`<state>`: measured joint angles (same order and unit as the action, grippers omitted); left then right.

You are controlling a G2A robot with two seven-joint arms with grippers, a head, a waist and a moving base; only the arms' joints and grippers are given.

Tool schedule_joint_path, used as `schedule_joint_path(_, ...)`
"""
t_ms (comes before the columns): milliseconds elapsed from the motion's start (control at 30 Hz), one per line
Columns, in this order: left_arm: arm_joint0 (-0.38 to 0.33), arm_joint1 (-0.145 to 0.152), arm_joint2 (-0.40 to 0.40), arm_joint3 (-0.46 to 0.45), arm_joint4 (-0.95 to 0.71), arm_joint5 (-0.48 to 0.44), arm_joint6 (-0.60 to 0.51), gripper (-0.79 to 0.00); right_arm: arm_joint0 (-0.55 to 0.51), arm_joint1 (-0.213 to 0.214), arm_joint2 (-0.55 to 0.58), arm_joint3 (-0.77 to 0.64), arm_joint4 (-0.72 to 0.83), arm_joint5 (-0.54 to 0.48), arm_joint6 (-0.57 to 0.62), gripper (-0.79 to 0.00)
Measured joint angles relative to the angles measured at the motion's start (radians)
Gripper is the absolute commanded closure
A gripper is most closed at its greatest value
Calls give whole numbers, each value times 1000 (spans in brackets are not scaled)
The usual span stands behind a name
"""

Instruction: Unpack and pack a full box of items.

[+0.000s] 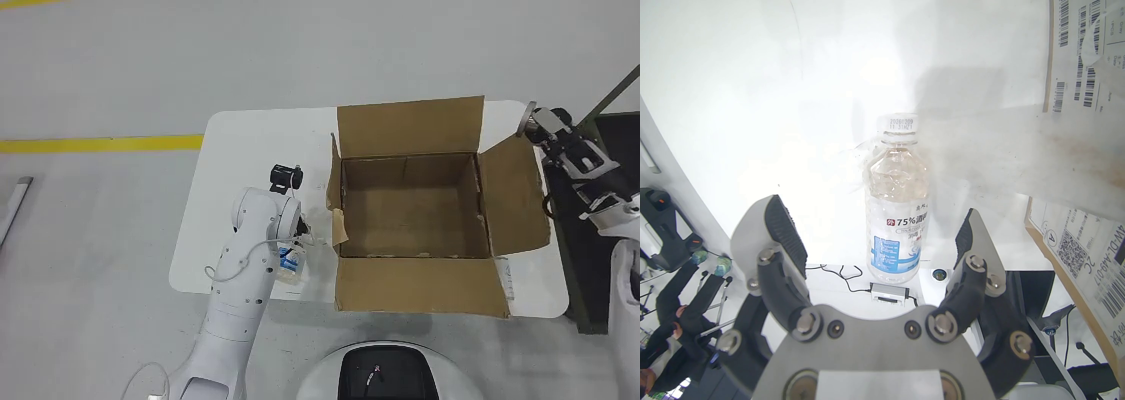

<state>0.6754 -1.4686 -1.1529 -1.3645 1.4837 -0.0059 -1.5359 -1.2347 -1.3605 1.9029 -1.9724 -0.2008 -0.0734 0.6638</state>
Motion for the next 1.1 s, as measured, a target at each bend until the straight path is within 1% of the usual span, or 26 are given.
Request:
schedule_joint_path(467,0,0,0,0,0,0,0,-785,0,0,-1,0,0,0,-2,0)
schedule_joint_path(567,0,0,0,0,0,0,0,-785,-2,1,10,-11,31,-10,-49,0)
schedule_joint_path(733,0,0,0,0,0,0,0,-785,10,9,90,-11,129,-37,-125,0)
schedule_joint_path(833,0,0,0,0,0,0,0,-785,13,17,150,-7,161,-34,-147,0)
schedule_joint_path(1000,0,0,0,0,0,0,0,-785,-14,33,250,1,156,-48,-129,0)
schedule_joint_path(1100,0,0,0,0,0,0,0,-785,-56,44,303,8,115,-55,-87,0)
